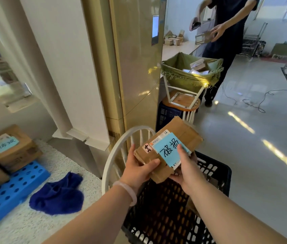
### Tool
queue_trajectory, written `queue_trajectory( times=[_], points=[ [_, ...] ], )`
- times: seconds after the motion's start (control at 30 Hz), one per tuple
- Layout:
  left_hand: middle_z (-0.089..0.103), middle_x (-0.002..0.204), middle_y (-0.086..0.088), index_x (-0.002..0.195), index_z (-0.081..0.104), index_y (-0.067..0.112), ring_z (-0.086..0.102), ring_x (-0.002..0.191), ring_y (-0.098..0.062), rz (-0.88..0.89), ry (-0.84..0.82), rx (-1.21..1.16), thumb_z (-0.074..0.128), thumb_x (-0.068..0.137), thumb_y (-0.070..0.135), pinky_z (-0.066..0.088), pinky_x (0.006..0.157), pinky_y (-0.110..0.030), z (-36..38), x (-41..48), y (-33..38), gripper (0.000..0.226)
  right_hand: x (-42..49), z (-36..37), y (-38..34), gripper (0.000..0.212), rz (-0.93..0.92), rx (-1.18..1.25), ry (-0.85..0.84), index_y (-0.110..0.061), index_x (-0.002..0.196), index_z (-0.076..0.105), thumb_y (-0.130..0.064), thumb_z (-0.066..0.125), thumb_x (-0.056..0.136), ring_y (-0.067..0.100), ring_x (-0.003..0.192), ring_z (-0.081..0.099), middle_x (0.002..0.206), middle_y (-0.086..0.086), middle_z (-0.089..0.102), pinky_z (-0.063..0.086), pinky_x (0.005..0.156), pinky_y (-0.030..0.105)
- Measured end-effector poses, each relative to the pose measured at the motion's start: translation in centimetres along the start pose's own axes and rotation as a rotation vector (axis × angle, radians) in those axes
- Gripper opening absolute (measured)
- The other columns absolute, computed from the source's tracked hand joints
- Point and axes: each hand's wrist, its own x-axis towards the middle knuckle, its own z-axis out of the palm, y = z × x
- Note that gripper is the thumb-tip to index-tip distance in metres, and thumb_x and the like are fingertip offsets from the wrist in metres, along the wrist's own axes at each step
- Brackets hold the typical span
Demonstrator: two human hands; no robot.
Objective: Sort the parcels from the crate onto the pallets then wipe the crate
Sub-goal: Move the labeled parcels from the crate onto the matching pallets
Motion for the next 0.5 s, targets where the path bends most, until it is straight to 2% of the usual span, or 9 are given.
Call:
queue_trajectory(
  times=[0.07, 0.17, 0.27, 0.3, 0.37, 0.43, 0.5],
  points=[
    [0.066, 0.113, 0.007, 0.152, 0.017, 0.038, 0.067, 0.103, -0.017, 0.015, 0.038, -0.004, 0.081, 0.074, 0.006, 0.060, 0.075, -0.037, -2.2, -0.1, 0.6, 0.106, -0.3, 1.8, 1.0, 0.055, 0.028, -0.022, -0.009, -0.041, 0.133, 0.040, -0.054, 0.064, 0.086, 0.027, 0.105, 0.065, 0.112, 0.003, 0.070, 0.053, 0.089, 0.059],
    [0.064, 0.119, 0.003, 0.148, 0.022, 0.039, 0.064, 0.108, -0.022, -0.020, 0.050, 0.056, 0.080, 0.075, 0.009, 0.057, 0.086, -0.048, -7.5, -0.9, 2.3, 0.098, -0.6, 4.3, 1.7, 0.080, -0.016, -0.114, 0.033, -0.041, 0.144, 0.025, -0.051, 0.073, 0.080, 0.027, 0.121, 0.056, 0.124, 0.001, 0.063, 0.045, 0.099, 0.058],
    [0.061, 0.127, 0.003, 0.141, 0.026, 0.046, 0.061, 0.113, -0.024, -0.083, 0.073, 0.072, 0.083, 0.074, 0.015, 0.053, 0.092, -0.054, -13.5, -2.3, 3.2, 0.094, -1.4, 6.8, 2.0, 0.107, -0.104, -0.316, 0.019, -0.046, 0.151, 0.009, -0.043, 0.082, 0.073, 0.028, 0.136, 0.040, 0.149, 0.001, 0.041, 0.034, 0.111, 0.057],
    [0.061, 0.126, 0.003, 0.140, 0.026, 0.048, 0.062, 0.113, -0.024, -0.088, 0.082, 0.079, 0.085, 0.068, 0.020, 0.054, 0.091, -0.054, -15.2, -2.9, 3.3, 0.097, -2.0, 7.9, 2.2, 0.107, -0.119, -0.407, -0.039, -0.046, 0.151, 0.011, -0.042, 0.083, 0.072, 0.027, 0.136, 0.040, 0.151, 0.000, 0.038, 0.033, 0.112, 0.055],
    [0.062, 0.126, 0.004, 0.138, 0.026, 0.052, 0.065, 0.111, -0.025, -0.068, 0.115, 0.070, 0.086, 0.060, 0.027, 0.054, 0.091, -0.055, -18.2, -4.2, 3.6, 0.101, -3.2, 10.4, 2.9, 0.097, -0.110, -0.531, -0.198, -0.040, 0.150, 0.023, -0.042, 0.082, 0.073, 0.024, 0.127, 0.049, 0.138, -0.003, 0.051, 0.037, 0.110, 0.053],
    [0.061, 0.124, 0.004, 0.139, 0.025, 0.053, 0.066, 0.108, -0.026, -0.001, 0.195, 0.032, 0.083, 0.071, 0.022, 0.054, 0.091, -0.054, -20.6, -5.5, 3.6, 0.095, -4.8, 13.3, 3.6, 0.076, -0.142, -0.648, -0.294, -0.031, 0.142, 0.039, -0.043, 0.078, 0.078, 0.021, 0.118, 0.056, 0.120, -0.007, 0.062, 0.043, 0.106, 0.051],
    [0.060, 0.124, 0.003, 0.142, 0.019, 0.056, 0.067, 0.106, -0.025, 0.078, 0.291, 0.007, 0.072, 0.086, 0.014, 0.057, 0.088, -0.048, -23.1, -6.8, 3.6, 0.088, -6.0, 16.2, 4.6, 0.072, -0.210, -0.708, -0.327, -0.034, 0.141, 0.036, -0.041, 0.075, 0.082, 0.018, 0.120, 0.053, 0.126, -0.008, 0.059, 0.042, 0.107, 0.048]
  ],
)
